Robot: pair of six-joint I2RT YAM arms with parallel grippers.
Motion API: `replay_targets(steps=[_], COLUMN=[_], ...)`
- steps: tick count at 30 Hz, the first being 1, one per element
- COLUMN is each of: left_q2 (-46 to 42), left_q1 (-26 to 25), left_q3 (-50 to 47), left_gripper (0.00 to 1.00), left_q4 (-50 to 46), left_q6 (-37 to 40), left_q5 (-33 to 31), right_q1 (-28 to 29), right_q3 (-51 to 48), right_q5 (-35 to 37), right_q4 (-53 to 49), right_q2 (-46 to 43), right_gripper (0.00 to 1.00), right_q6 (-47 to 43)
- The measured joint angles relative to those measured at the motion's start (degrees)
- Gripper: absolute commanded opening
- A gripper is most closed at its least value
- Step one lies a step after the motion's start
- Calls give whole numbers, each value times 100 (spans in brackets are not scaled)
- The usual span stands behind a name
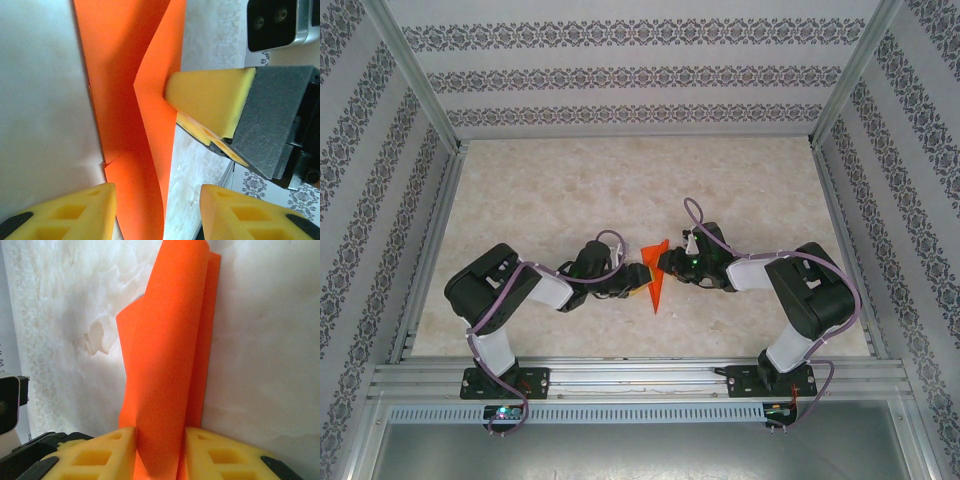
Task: Fold a paper plane with a square sheet of paper (fold left side to right side)
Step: Fold the wing for the fifth time at the center of the table.
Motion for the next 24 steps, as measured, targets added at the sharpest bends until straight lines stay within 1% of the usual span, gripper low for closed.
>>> replay_targets(steps=[4, 12, 24], left_q2=[52, 310, 481], left_q1=[4, 42, 42], left_q3=[101, 369, 584], left_gripper=[46, 34, 19], left_q4=[-92, -225, -503], left_q6=[15, 76, 291], left_q5=[39, 210, 227], right_q1=[0, 0, 28], right_q3=[26, 28, 68], right_q5=[4, 7, 63], right_q4=[-59, -70, -151], right_q2=[0, 0, 0], right_gripper=[32, 32, 32], right_q6=[0, 0, -22])
